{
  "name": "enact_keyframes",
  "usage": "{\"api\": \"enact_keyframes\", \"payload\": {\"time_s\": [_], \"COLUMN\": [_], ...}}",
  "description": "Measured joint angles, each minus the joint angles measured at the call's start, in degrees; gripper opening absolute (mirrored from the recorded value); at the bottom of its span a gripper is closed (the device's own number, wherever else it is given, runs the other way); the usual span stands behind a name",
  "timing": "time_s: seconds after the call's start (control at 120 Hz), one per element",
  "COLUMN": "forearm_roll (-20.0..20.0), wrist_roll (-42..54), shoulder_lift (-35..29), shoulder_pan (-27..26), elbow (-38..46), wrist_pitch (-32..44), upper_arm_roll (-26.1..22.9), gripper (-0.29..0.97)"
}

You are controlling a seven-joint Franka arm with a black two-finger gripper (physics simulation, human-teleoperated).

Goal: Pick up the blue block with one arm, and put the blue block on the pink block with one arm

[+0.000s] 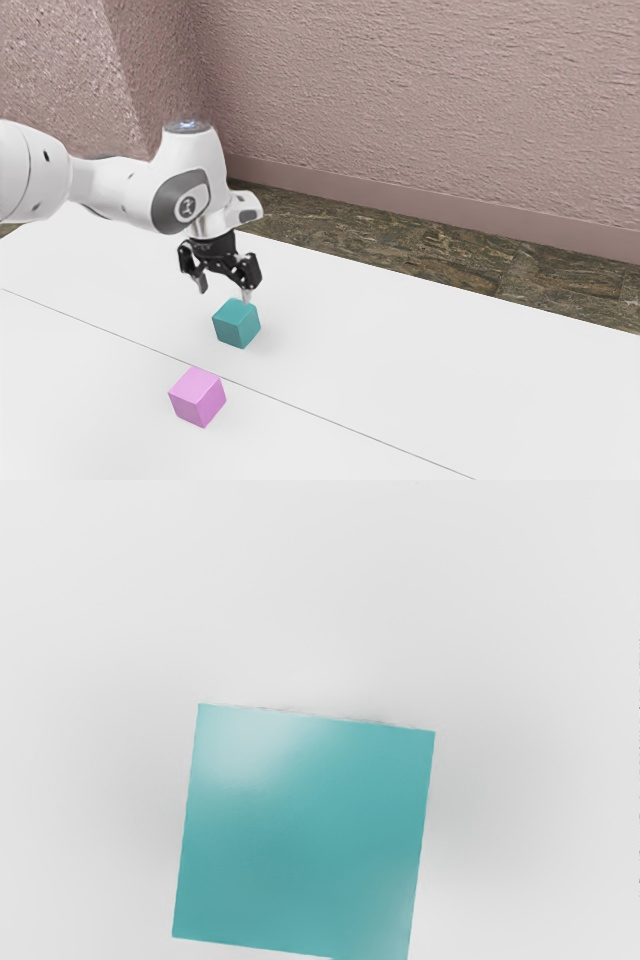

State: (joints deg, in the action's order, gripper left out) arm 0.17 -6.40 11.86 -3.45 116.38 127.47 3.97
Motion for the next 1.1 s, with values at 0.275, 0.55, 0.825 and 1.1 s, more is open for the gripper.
{"api": "enact_keyframes", "payload": {"time_s": [0.275,0.55,0.825,1.1], "forearm_roll": [-6.35,-8.88,-9.11,-9.07], "wrist_roll": [2.62,6.15,10.62,13.62], "shoulder_lift": [3.51,4.69,4.08,7.61], "shoulder_pan": [0.88,1.44,2.05,1.89], "elbow": [0.17,0.12,2.57,0.46], "wrist_pitch": [4.25,5.4,5.67,5.77], "upper_arm_roll": [0.07,0.25,0.33,0.33], "gripper": [0.68,0.68,0.68,0.68]}}
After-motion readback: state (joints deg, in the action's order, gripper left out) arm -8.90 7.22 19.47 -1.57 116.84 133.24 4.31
